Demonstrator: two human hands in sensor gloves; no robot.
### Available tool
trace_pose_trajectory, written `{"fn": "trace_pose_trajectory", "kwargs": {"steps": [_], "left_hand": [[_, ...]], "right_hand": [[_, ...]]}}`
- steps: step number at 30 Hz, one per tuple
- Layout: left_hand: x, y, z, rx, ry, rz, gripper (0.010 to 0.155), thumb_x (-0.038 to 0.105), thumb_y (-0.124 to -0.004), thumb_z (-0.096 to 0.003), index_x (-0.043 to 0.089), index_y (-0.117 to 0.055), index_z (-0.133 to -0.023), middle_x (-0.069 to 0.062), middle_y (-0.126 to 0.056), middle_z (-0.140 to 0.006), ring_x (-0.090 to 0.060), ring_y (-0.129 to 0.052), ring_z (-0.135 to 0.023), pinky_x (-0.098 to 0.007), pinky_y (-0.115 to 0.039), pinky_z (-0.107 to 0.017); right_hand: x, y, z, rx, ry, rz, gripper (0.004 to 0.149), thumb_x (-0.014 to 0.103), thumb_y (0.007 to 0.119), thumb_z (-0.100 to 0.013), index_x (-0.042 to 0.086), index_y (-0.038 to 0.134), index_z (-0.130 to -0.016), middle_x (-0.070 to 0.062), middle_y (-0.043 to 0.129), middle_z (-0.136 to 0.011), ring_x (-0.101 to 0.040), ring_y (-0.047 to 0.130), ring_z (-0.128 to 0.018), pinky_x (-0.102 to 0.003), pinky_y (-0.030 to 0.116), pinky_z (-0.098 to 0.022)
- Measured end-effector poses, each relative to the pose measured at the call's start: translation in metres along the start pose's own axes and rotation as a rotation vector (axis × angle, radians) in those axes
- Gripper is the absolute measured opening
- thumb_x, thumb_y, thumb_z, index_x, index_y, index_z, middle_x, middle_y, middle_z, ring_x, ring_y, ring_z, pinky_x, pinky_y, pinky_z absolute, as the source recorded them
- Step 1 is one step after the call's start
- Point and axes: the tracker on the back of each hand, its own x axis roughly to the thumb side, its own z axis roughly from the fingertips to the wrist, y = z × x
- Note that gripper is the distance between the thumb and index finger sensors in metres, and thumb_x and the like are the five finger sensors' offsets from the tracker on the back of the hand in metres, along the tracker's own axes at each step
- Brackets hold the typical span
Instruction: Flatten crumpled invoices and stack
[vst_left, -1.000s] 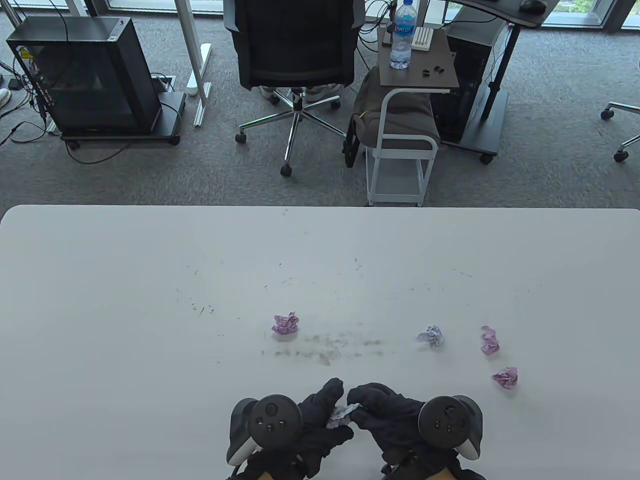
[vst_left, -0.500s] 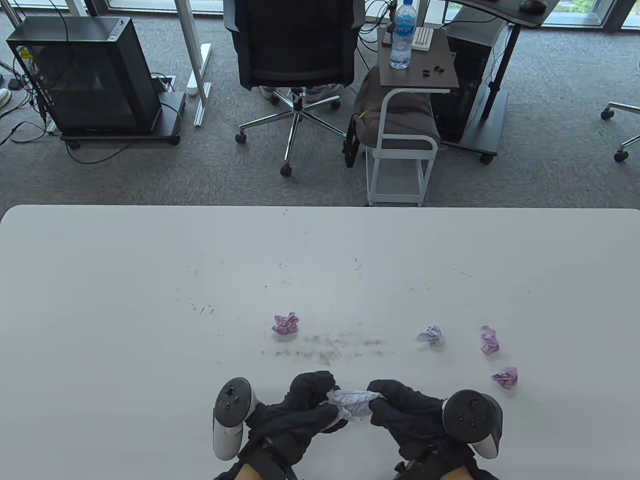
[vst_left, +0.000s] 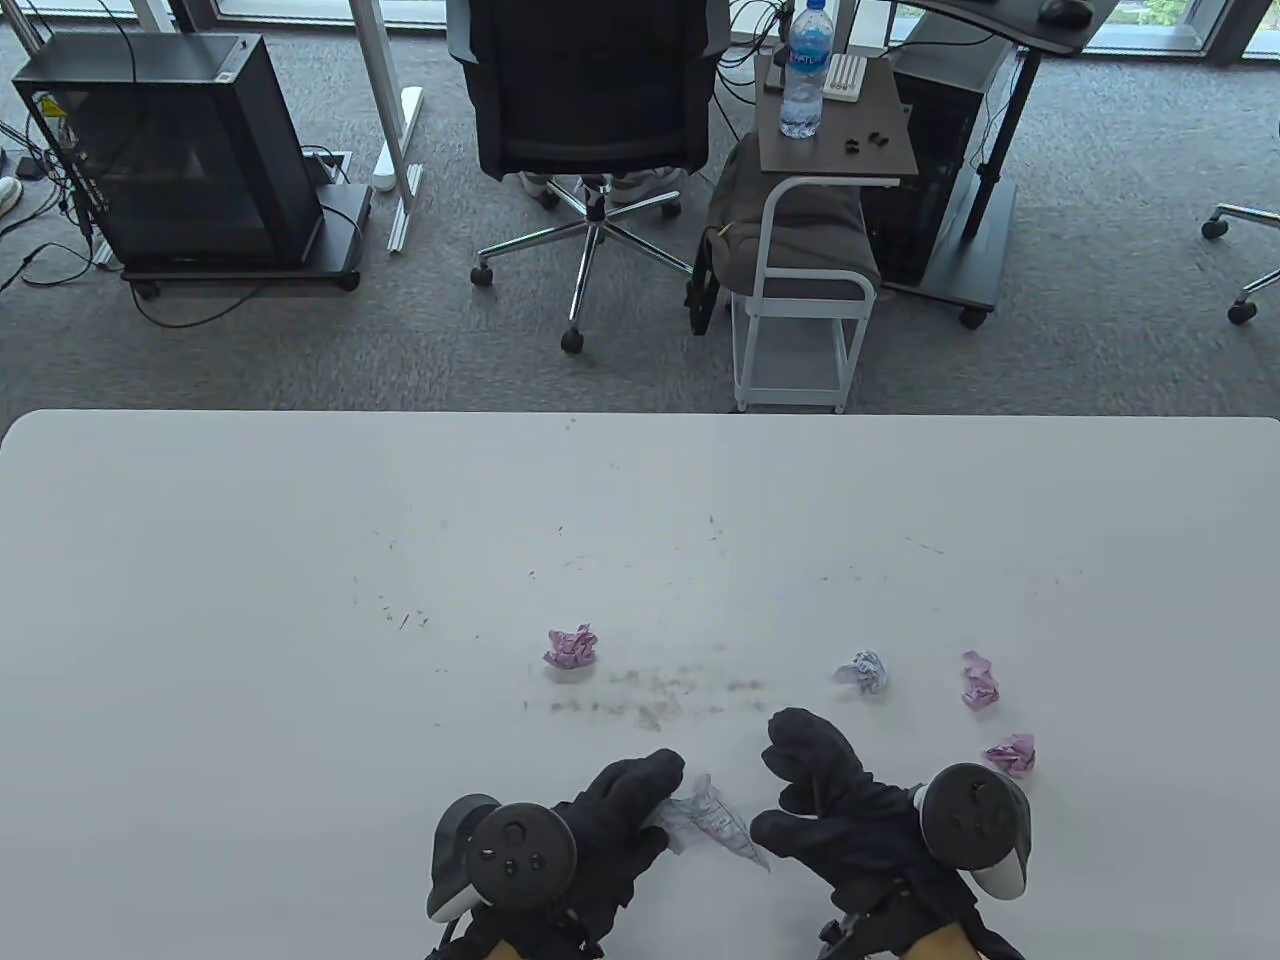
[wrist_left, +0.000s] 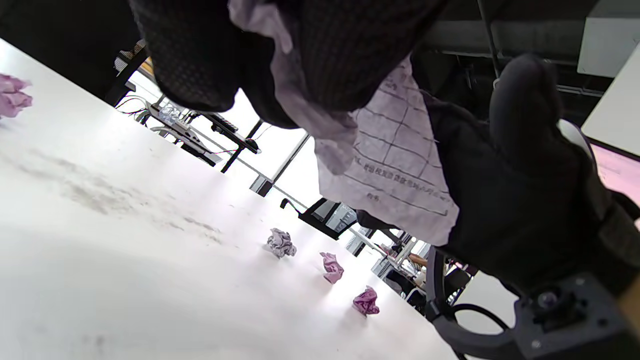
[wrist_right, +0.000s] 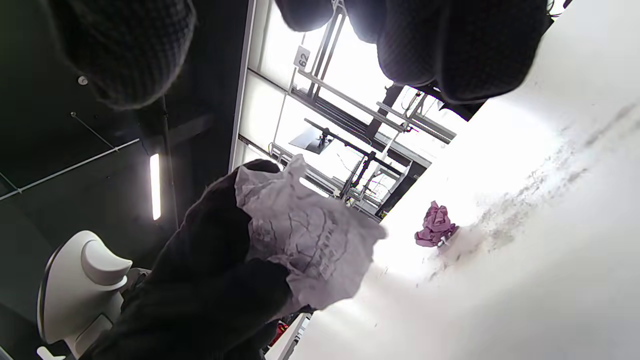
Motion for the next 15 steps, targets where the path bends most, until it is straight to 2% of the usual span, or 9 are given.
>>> {"fn": "trace_pose_trajectory", "kwargs": {"steps": [4,5,8,10,12,15], "left_hand": [[0.008,-0.003,-0.001,0.014,-0.047,-0.033,0.065,0.012,-0.087,-0.0506,0.013,-0.055,-0.107,-0.016,-0.062,-0.099,-0.025,-0.093,-0.075,-0.046,-0.083,-0.059],[0.010,-0.003,-0.001,0.021,-0.056,-0.062,0.065,0.012,-0.087,-0.0505,0.013,-0.055,-0.107,-0.016,-0.062,-0.099,-0.024,-0.093,-0.075,-0.046,-0.083,-0.059],[0.011,-0.003,0.000,0.029,-0.055,-0.065,0.066,0.012,-0.087,-0.0505,0.011,-0.053,-0.107,-0.018,-0.059,-0.100,-0.025,-0.093,-0.075,-0.047,-0.083,-0.059],[0.012,-0.004,0.000,0.025,-0.050,-0.062,0.068,0.012,-0.087,-0.0505,0.009,-0.051,-0.108,-0.020,-0.057,-0.101,-0.026,-0.092,-0.075,-0.047,-0.083,-0.058],[0.010,-0.006,-0.001,0.000,-0.034,-0.046,0.068,0.013,-0.087,-0.0506,0.009,-0.050,-0.108,-0.020,-0.056,-0.101,-0.026,-0.092,-0.075,-0.047,-0.083,-0.057],[0.002,-0.009,-0.001,-0.053,0.029,0.035,0.071,0.014,-0.086,-0.0511,0.008,-0.046,-0.110,-0.023,-0.053,-0.102,-0.027,-0.092,-0.074,-0.047,-0.083,-0.057]], "right_hand": [[-0.008,0.012,-0.002,0.140,0.102,-0.018,0.099,0.062,0.078,-0.045,0.004,0.028,-0.107,-0.042,0.037,-0.106,-0.057,0.062,-0.087,-0.062,0.073,-0.055],[-0.014,0.019,-0.004,0.191,0.167,-0.045,0.099,0.063,0.077,-0.045,0.001,0.029,-0.107,-0.043,0.037,-0.105,-0.057,0.063,-0.086,-0.062,0.073,-0.054],[-0.021,0.030,-0.006,0.281,0.245,-0.141,0.088,0.060,0.078,-0.047,0.001,0.045,-0.104,-0.044,0.036,-0.105,-0.059,0.060,-0.086,-0.064,0.070,-0.055],[-0.022,0.037,-0.008,0.255,0.235,-0.174,0.069,0.053,0.081,-0.049,0.008,0.062,-0.097,-0.042,0.047,-0.103,-0.057,0.067,-0.083,-0.063,0.073,-0.053],[-0.017,0.037,-0.011,0.129,0.175,-0.178,0.045,0.036,0.084,-0.051,0.014,0.070,-0.089,-0.038,0.061,-0.099,-0.050,0.079,-0.077,-0.059,0.077,-0.050],[-0.010,0.031,-0.013,0.028,0.130,-0.143,0.040,0.028,0.083,-0.050,0.015,0.072,-0.086,-0.030,0.080,-0.089,-0.042,0.092,-0.064,-0.056,0.084,-0.044]]}}
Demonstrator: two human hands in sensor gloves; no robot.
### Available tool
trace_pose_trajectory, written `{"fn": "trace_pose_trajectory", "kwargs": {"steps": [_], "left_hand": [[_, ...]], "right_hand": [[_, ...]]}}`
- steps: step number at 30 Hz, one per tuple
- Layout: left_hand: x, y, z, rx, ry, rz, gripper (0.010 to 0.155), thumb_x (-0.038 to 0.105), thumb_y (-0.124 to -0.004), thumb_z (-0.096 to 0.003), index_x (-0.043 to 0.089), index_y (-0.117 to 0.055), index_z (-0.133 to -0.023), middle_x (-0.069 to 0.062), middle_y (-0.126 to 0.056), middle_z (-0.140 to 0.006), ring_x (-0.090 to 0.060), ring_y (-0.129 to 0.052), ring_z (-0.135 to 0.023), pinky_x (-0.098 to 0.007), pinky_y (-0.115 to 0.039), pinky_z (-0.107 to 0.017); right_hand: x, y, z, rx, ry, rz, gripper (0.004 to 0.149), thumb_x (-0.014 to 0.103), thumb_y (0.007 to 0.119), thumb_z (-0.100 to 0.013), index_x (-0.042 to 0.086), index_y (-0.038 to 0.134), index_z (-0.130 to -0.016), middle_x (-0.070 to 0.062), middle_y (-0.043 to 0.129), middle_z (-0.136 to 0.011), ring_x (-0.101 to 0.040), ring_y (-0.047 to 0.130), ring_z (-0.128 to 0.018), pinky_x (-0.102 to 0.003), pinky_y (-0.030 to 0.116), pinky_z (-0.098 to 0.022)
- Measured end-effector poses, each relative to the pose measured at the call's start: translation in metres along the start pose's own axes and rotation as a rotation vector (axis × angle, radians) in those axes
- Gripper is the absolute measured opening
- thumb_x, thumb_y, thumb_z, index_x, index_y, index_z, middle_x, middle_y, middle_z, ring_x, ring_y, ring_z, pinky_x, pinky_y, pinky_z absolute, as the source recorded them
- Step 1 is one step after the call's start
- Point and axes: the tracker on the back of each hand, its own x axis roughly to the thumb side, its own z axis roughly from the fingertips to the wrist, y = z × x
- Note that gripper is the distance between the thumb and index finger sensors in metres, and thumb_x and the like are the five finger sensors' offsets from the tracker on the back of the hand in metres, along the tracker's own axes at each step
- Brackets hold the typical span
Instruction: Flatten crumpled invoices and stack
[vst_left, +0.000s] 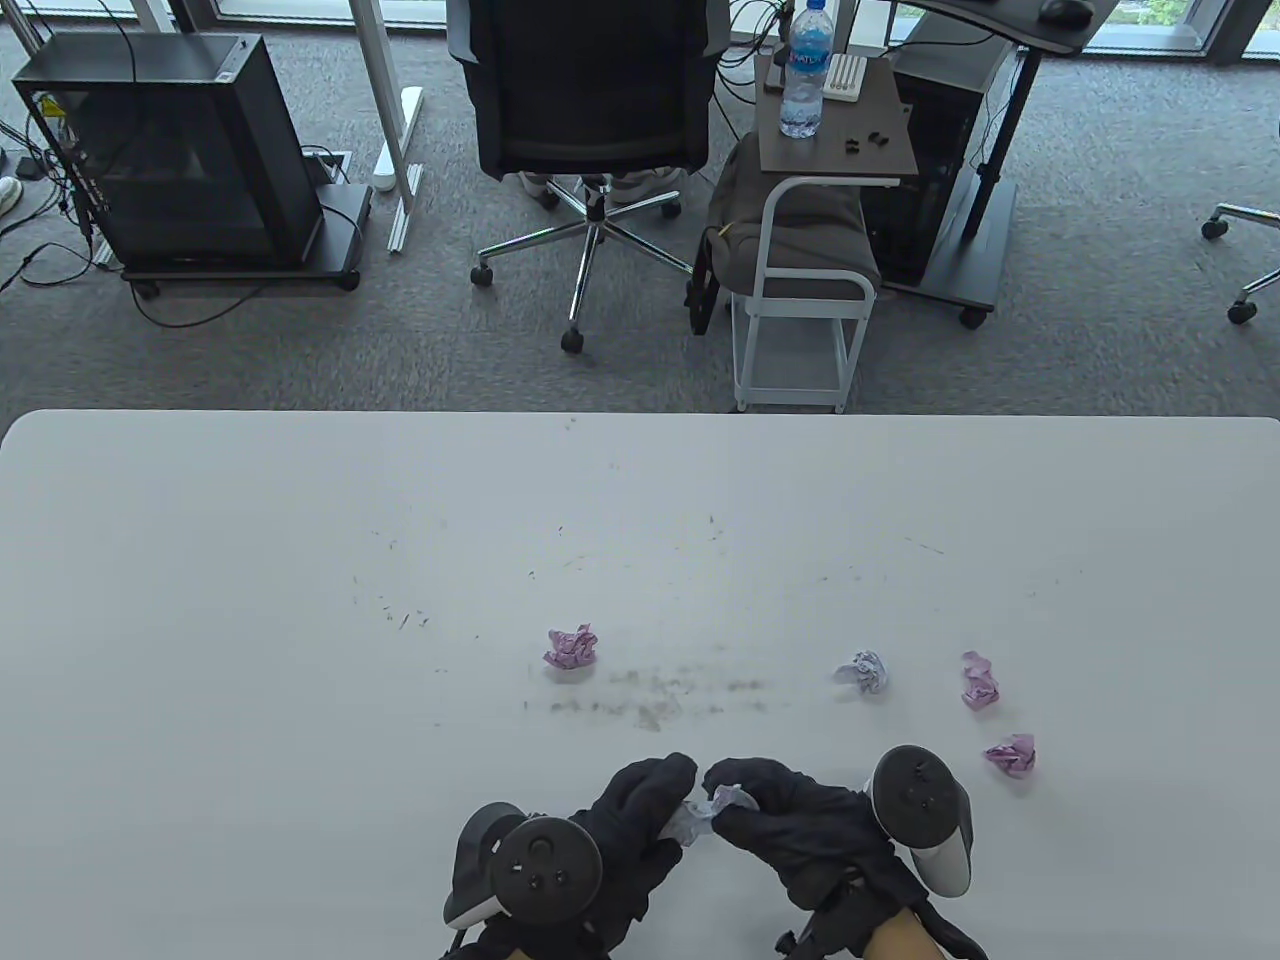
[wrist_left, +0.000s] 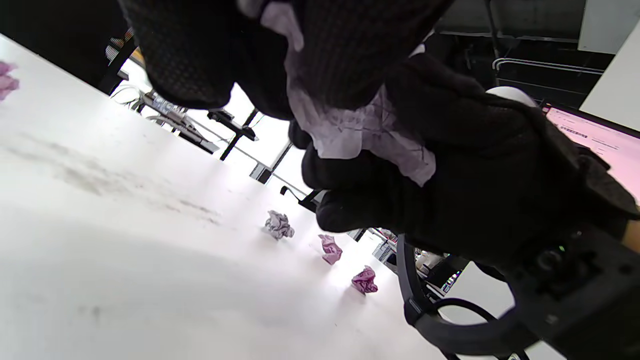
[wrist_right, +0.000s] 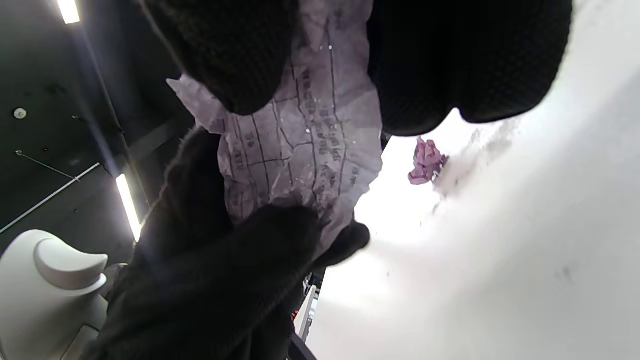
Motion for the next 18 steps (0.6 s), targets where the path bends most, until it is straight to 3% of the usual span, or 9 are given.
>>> {"fn": "trace_pose_trajectory", "kwargs": {"steps": [4,10,15,18], "left_hand": [[-0.015,-0.004,-0.001,-0.040,0.085,0.198,0.072,0.013,-0.086,-0.0514,0.006,-0.045,-0.110,-0.025,-0.056,-0.101,-0.027,-0.094,-0.071,-0.047,-0.085,-0.054],[-0.028,-0.005,0.000,-0.059,0.153,0.304,0.062,0.016,-0.087,-0.0518,0.009,-0.060,-0.107,-0.016,-0.075,-0.092,-0.025,-0.099,-0.063,-0.048,-0.086,-0.051],[-0.039,-0.007,0.003,-0.053,0.196,0.414,0.050,0.024,-0.083,-0.0552,0.010,-0.072,-0.102,-0.014,-0.085,-0.081,-0.024,-0.102,-0.052,-0.051,-0.085,-0.049],[-0.044,-0.009,0.004,-0.039,0.198,0.540,0.050,0.033,-0.077,-0.0587,0.011,-0.071,-0.103,-0.015,-0.083,-0.085,-0.027,-0.101,-0.056,-0.053,-0.083,-0.051]], "right_hand": [[0.002,-0.008,0.004,-0.045,-0.024,0.100,0.041,0.026,0.083,-0.050,0.014,0.070,-0.088,-0.019,0.093,-0.072,-0.030,0.101,-0.047,-0.048,0.090,-0.035],[0.007,-0.017,0.008,-0.112,-0.046,0.123,0.042,0.026,0.081,-0.052,0.012,0.070,-0.090,-0.013,0.096,-0.057,-0.021,0.098,-0.033,-0.043,0.090,-0.028],[0.008,-0.023,0.012,-0.208,-0.030,0.104,0.040,0.033,0.077,-0.053,0.010,0.075,-0.086,-0.006,0.097,-0.047,-0.016,0.097,-0.024,-0.039,0.090,-0.023],[0.004,-0.027,0.014,-0.258,0.014,0.101,0.037,0.037,0.074,-0.054,0.011,0.079,-0.080,-0.005,0.097,-0.045,-0.017,0.097,-0.023,-0.040,0.090,-0.022]]}}
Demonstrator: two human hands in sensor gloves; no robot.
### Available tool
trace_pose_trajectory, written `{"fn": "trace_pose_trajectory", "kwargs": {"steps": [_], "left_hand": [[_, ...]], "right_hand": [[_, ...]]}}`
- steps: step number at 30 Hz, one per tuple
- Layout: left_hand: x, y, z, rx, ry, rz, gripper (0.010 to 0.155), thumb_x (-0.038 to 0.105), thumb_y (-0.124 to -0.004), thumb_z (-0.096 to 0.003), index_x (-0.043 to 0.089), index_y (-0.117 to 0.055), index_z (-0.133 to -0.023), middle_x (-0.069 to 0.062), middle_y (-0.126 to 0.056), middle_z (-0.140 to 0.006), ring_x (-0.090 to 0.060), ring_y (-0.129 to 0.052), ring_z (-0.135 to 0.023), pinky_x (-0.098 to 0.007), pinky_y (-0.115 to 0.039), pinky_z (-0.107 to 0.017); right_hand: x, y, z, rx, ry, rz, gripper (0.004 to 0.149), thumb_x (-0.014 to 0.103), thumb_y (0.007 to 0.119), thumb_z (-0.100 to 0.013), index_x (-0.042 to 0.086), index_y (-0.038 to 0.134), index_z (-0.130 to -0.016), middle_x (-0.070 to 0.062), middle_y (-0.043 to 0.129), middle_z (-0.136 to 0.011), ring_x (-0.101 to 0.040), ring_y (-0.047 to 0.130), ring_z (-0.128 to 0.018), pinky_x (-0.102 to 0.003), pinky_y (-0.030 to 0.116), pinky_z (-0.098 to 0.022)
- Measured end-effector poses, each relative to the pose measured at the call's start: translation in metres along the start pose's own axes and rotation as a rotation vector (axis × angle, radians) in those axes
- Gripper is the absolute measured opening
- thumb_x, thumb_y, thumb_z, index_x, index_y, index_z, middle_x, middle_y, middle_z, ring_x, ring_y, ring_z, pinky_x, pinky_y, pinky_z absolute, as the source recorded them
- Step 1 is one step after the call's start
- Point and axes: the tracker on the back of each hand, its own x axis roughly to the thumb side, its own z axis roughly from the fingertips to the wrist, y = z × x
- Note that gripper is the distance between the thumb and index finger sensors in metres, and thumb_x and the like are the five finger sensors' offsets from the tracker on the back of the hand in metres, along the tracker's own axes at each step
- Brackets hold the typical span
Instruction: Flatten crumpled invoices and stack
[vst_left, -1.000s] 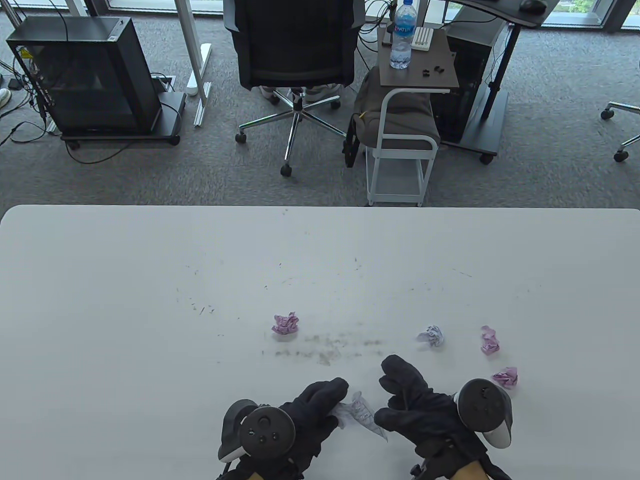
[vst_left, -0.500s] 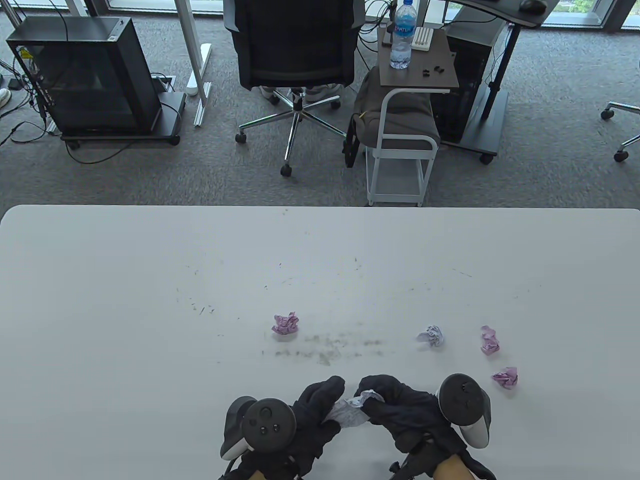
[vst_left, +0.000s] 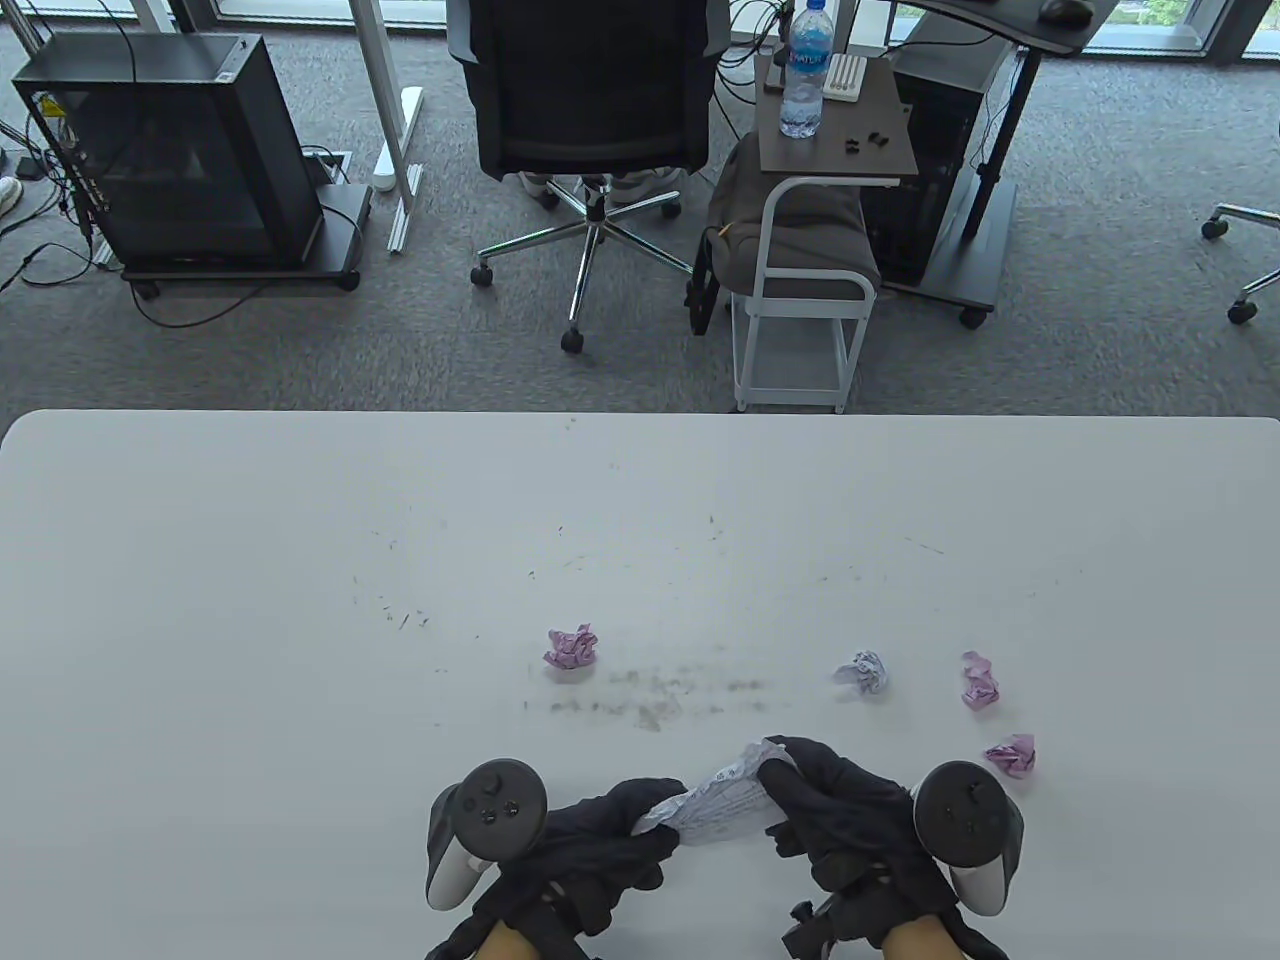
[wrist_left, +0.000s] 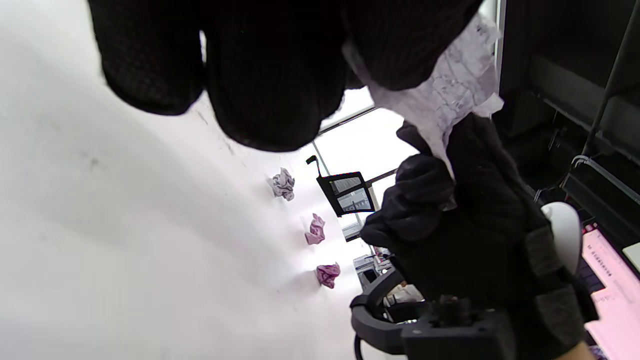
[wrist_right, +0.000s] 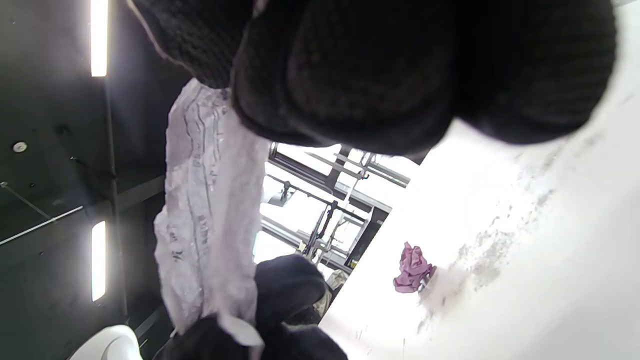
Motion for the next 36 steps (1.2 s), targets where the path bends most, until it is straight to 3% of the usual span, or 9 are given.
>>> {"fn": "trace_pose_trajectory", "kwargs": {"steps": [6,11,14,16,20,24,27,32,36], "left_hand": [[-0.006,0.010,0.005,0.115,-0.026,0.242,0.052,0.038,-0.070,-0.0625,0.012,-0.063,-0.107,-0.020,-0.065,-0.102,-0.037,-0.091,-0.077,-0.057,-0.076,-0.059],[-0.003,0.019,0.011,0.258,-0.023,0.197,0.046,0.026,-0.076,-0.0604,0.011,-0.065,-0.103,-0.019,-0.075,-0.094,-0.033,-0.097,-0.071,-0.055,-0.081,-0.056],[0.003,0.021,0.012,0.292,0.002,-0.009,0.045,0.024,-0.078,-0.0580,0.007,-0.069,-0.099,-0.017,-0.083,-0.082,-0.026,-0.101,-0.055,-0.052,-0.085,-0.048],[0.007,0.020,0.012,0.286,0.025,-0.106,0.047,0.023,-0.080,-0.0566,0.004,-0.071,-0.098,-0.018,-0.087,-0.076,-0.024,-0.103,-0.048,-0.051,-0.087,-0.044],[0.012,0.009,0.006,0.154,0.063,-0.209,0.052,0.023,-0.082,-0.0556,0.000,-0.067,-0.100,-0.018,-0.088,-0.074,-0.025,-0.103,-0.045,-0.051,-0.087,-0.042],[0.014,-0.003,0.003,0.042,0.074,-0.149,0.056,0.023,-0.083,-0.0554,-0.002,-0.064,-0.101,-0.018,-0.089,-0.073,-0.024,-0.104,-0.044,-0.050,-0.088,-0.041],[0.012,-0.004,0.003,0.012,0.062,-0.028,0.057,0.023,-0.083,-0.0556,-0.003,-0.063,-0.102,-0.017,-0.089,-0.074,-0.024,-0.104,-0.045,-0.050,-0.088,-0.042],[0.006,-0.001,0.003,0.013,0.074,0.025,0.057,0.023,-0.082,-0.0557,-0.004,-0.062,-0.102,-0.017,-0.088,-0.075,-0.025,-0.104,-0.046,-0.051,-0.087,-0.043],[0.005,0.000,0.001,0.037,0.066,-0.026,0.053,0.024,-0.078,-0.0575,0.000,-0.063,-0.103,-0.017,-0.086,-0.077,-0.025,-0.103,-0.048,-0.051,-0.086,-0.045]], "right_hand": [[-0.007,-0.002,0.000,-0.025,0.064,0.020,0.036,0.038,0.074,-0.055,0.013,0.080,-0.079,-0.008,0.098,-0.049,-0.019,0.100,-0.026,-0.041,0.091,-0.022],[-0.007,0.005,-0.002,0.035,0.093,0.072,0.037,0.036,0.075,-0.055,0.013,0.078,-0.083,-0.015,0.097,-0.060,-0.026,0.100,-0.035,-0.045,0.090,-0.025],[-0.005,0.002,-0.004,0.151,0.076,0.192,0.071,0.047,0.080,-0.051,0.008,0.049,-0.101,-0.031,0.064,-0.096,-0.042,0.086,-0.065,-0.046,0.086,-0.032],[0.003,-0.004,-0.002,0.145,0.022,0.289,0.085,0.056,0.079,-0.047,0.008,0.038,-0.104,-0.032,0.049,-0.103,-0.045,0.077,-0.072,-0.045,0.085,-0.035],[0.029,0.003,0.004,0.080,-0.174,0.417,0.085,0.059,0.079,-0.044,0.010,0.043,-0.104,-0.031,0.053,-0.103,-0.046,0.074,-0.076,-0.049,0.083,-0.040],[0.039,0.047,0.009,0.392,-0.231,0.551,0.087,0.057,0.081,-0.044,0.010,0.039,-0.105,-0.032,0.049,-0.105,-0.050,0.066,-0.083,-0.058,0.076,-0.050],[0.033,0.065,0.007,0.453,-0.249,0.538,0.080,0.049,0.083,-0.046,0.008,0.043,-0.104,-0.030,0.059,-0.101,-0.045,0.076,-0.079,-0.056,0.079,-0.049],[0.020,0.057,0.002,0.252,-0.173,0.242,0.043,0.026,0.081,-0.050,0.009,0.072,-0.088,-0.019,0.093,-0.073,-0.031,0.099,-0.049,-0.049,0.089,-0.036],[0.008,0.041,-0.001,0.174,-0.053,0.102,0.042,0.026,0.080,-0.051,0.007,0.073,-0.087,-0.015,0.095,-0.064,-0.025,0.100,-0.041,-0.046,0.090,-0.033]]}}
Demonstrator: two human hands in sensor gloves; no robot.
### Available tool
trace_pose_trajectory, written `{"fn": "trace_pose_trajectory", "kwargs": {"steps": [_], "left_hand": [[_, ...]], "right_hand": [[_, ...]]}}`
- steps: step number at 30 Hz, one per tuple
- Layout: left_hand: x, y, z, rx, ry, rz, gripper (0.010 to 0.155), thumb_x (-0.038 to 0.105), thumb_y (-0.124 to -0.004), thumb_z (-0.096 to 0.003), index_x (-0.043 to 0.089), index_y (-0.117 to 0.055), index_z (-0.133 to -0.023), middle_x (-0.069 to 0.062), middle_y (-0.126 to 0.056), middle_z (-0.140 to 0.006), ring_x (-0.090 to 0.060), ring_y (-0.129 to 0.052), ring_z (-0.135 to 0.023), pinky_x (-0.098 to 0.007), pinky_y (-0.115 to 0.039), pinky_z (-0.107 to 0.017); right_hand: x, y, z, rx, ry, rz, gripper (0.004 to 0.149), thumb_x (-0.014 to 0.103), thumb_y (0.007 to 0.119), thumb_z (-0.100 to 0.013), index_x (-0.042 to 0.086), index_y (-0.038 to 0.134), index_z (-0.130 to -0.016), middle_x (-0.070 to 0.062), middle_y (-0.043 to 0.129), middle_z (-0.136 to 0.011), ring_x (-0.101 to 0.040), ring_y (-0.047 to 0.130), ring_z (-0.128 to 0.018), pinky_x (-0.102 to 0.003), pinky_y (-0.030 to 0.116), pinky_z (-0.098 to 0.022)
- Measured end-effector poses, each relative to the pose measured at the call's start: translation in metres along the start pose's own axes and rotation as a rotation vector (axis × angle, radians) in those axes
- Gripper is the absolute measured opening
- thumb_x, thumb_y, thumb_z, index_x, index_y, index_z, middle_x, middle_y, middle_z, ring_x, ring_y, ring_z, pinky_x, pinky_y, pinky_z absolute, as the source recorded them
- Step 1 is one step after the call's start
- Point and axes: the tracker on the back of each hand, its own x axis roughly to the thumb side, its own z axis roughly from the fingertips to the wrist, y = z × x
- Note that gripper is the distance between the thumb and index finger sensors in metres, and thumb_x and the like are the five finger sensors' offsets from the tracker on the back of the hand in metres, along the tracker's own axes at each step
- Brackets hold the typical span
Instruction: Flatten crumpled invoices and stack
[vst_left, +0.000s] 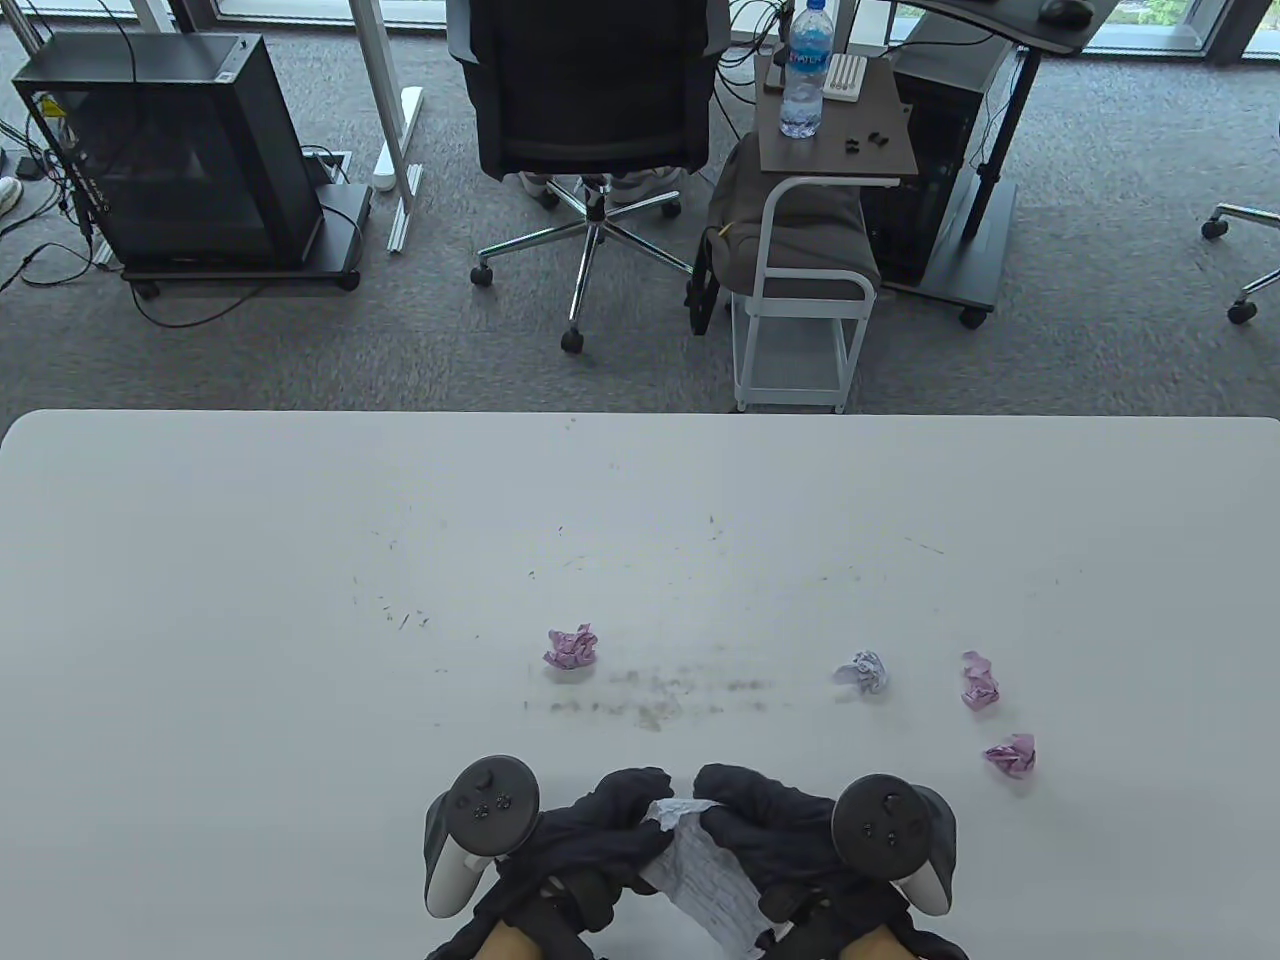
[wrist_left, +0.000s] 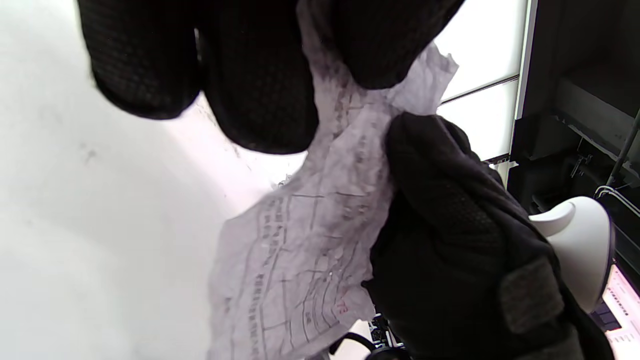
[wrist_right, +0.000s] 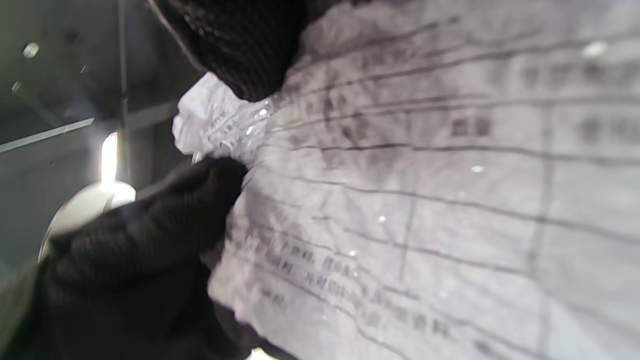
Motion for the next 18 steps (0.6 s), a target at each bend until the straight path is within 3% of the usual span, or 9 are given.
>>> {"fn": "trace_pose_trajectory", "kwargs": {"steps": [6,12,15,18], "left_hand": [[-0.005,0.001,-0.001,0.004,0.027,-0.083,0.047,0.026,-0.072,-0.0596,0.002,-0.069,-0.100,-0.015,-0.088,-0.074,-0.025,-0.102,-0.046,-0.052,-0.085,-0.044],[-0.015,0.011,0.002,0.094,0.071,-0.108,0.047,0.031,-0.064,-0.0616,0.003,-0.068,-0.099,-0.019,-0.084,-0.081,-0.031,-0.100,-0.053,-0.056,-0.081,-0.047],[-0.013,0.012,0.004,0.095,0.006,-0.084,0.067,0.050,-0.063,-0.0602,0.005,-0.053,-0.109,-0.024,-0.062,-0.100,-0.043,-0.085,-0.076,-0.059,-0.074,-0.056],[-0.001,0.009,0.004,0.033,-0.081,-0.095,0.091,0.062,-0.072,-0.0522,0.004,-0.038,-0.113,-0.027,-0.045,-0.109,-0.050,-0.075,-0.086,-0.061,-0.070,-0.058]], "right_hand": [[-0.014,-0.012,0.000,-0.058,0.108,0.005,0.041,0.030,0.078,-0.052,0.004,0.075,-0.084,-0.006,0.096,-0.046,-0.015,0.096,-0.023,-0.039,0.091,-0.022],[-0.019,-0.020,0.002,-0.088,0.150,0.092,0.039,0.035,0.079,-0.052,0.005,0.080,-0.078,0.000,0.095,-0.036,-0.011,0.093,-0.015,-0.036,0.090,-0.016],[-0.016,-0.017,0.002,-0.068,0.133,0.129,0.039,0.035,0.079,-0.052,0.006,0.081,-0.078,0.000,0.095,-0.036,-0.011,0.093,-0.014,-0.036,0.090,-0.016],[-0.007,-0.011,0.000,-0.047,0.083,0.199,0.039,0.035,0.079,-0.052,0.006,0.081,-0.078,0.000,0.095,-0.036,-0.011,0.093,-0.014,-0.036,0.090,-0.016]]}}
